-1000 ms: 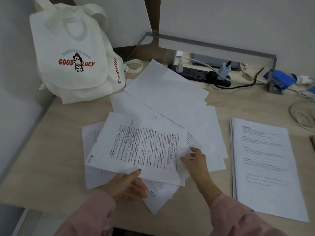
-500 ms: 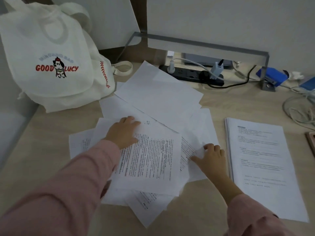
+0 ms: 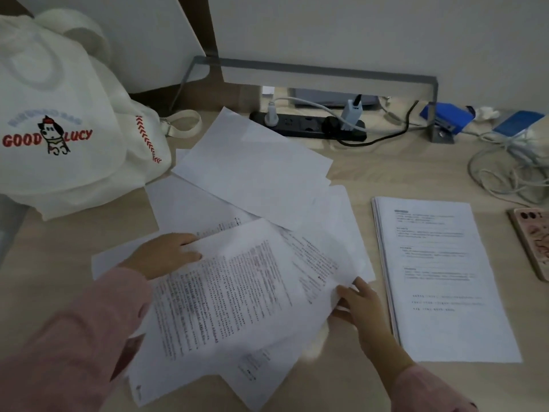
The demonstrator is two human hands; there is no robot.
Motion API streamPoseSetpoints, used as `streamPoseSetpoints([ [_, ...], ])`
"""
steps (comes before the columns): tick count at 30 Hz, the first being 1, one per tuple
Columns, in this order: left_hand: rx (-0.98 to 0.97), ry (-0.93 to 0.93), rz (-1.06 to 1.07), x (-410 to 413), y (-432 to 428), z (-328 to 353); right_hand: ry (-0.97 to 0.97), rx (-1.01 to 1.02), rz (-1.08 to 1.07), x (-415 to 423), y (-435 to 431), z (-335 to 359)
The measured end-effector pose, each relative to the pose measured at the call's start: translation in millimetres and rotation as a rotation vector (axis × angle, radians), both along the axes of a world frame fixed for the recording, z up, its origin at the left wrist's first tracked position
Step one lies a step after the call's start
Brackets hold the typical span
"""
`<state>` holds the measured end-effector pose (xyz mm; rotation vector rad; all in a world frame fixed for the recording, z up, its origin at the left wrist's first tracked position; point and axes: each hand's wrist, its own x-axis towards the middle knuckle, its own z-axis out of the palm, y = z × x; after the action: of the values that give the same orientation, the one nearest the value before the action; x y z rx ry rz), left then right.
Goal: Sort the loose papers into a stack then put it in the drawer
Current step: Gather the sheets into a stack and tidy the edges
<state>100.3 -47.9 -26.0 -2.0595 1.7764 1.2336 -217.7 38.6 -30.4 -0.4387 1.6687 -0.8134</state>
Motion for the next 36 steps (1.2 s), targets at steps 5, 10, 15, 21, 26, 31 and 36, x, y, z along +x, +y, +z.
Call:
streamPoseSetpoints([
  [5,-0.091,0.171,0.351,33.9,45.6,6.4,0.102,-0.097,-0.098,-26.6,-1.3,20.7],
  [10,-0.153,0.382,0.719,21.4,77.3,12.8,0.137,-0.159,-0.112,-40.0,-12.5,44.5],
  [15,-0.201,0.355,0.885,12.6,102.7,6.0,0.135,-0.221,-0.117,-46.5,-24.3,64.7],
  [21,-0.267,0.323,0.951,-1.3,112.4,4.5,0.032,-0.292,-0.266,-52.5,-35.5,81.7],
  [26,-0.294,0.298,0.994,-11.1,121.6,-0.4,-0.045,-0.27,-0.428,-50.4,-37.9,77.1],
  [31,-0.339,0.265,1.05,-12.5,132.0,0.9,-0.121,-0.287,-0.497,-45.7,-39.2,75.3],
  [36,-0.283,0.405,1.156,-19.7,134.0,-0.7,-0.253,-0.19,-0.386,-16.0,-35.5,58.5],
])
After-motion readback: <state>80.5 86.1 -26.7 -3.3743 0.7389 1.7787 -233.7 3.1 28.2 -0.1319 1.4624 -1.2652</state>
